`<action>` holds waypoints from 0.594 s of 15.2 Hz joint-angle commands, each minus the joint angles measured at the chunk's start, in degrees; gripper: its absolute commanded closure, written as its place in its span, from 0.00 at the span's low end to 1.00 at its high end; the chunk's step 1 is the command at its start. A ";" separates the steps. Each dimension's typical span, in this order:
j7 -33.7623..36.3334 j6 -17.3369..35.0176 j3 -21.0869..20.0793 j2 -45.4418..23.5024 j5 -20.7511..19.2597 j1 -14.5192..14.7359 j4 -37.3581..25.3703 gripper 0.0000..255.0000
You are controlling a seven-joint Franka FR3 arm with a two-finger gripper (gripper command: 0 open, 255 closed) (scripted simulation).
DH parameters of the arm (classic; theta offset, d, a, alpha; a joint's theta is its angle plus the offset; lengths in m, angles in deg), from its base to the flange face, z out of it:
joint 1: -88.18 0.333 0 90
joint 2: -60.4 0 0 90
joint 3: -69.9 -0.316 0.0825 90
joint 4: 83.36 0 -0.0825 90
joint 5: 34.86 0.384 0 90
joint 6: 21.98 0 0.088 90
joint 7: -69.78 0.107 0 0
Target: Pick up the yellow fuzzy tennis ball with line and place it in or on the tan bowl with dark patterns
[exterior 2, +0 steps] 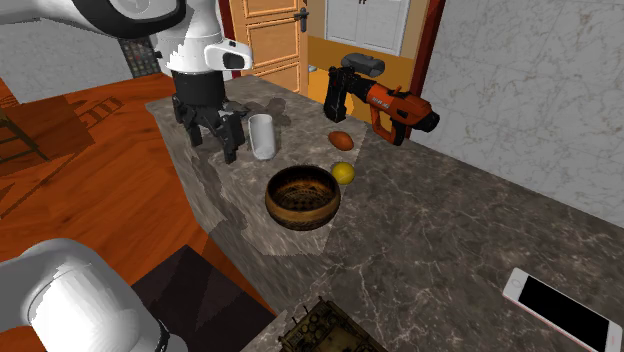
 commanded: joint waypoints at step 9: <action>-1.25 6.80 1.23 -19.39 -2.39 -0.37 -8.59 0.00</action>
